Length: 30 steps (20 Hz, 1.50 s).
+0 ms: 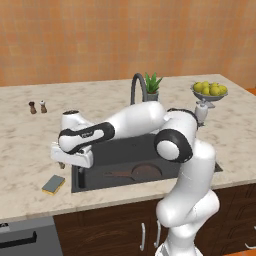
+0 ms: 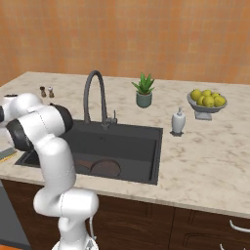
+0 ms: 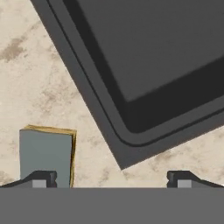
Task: Pick the pan and sponge and place them into the sink. Then turn on the water.
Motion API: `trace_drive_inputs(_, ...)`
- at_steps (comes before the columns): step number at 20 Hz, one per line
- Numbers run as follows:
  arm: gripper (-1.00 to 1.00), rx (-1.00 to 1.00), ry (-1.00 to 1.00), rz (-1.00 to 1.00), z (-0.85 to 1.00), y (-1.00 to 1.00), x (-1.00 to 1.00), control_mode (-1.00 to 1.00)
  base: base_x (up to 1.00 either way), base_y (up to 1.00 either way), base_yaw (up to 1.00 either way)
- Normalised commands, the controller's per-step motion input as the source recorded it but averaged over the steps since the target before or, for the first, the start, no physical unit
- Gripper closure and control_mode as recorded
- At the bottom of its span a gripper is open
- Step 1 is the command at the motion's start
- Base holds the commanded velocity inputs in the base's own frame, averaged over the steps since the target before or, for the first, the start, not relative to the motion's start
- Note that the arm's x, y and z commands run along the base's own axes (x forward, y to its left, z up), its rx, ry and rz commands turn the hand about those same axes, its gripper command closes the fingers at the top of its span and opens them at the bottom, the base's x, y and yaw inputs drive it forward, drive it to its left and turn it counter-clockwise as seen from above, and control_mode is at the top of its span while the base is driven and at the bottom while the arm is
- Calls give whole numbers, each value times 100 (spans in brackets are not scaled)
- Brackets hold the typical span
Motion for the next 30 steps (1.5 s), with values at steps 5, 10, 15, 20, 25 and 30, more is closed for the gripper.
trace_drive_inputs(5,-100,-1,0,0,-13,52,0,-100,0,0,0)
trace_drive_inputs(10,-100,-5,0,0,-15,32,0,-100,0,0,0)
trace_drive_inputs(15,-100,-3,0,0,-17,21,0,-100,0,0,0)
trace_drive_inputs(20,-100,0,0,0,-10,15,0,-100,0,0,0)
trace_drive_inputs(25,-100,0,0,0,-20,3,0,-100,0,0,0)
trace_drive_inputs(30,-100,0,0,0,-23,0,0,-100,0,0,0)
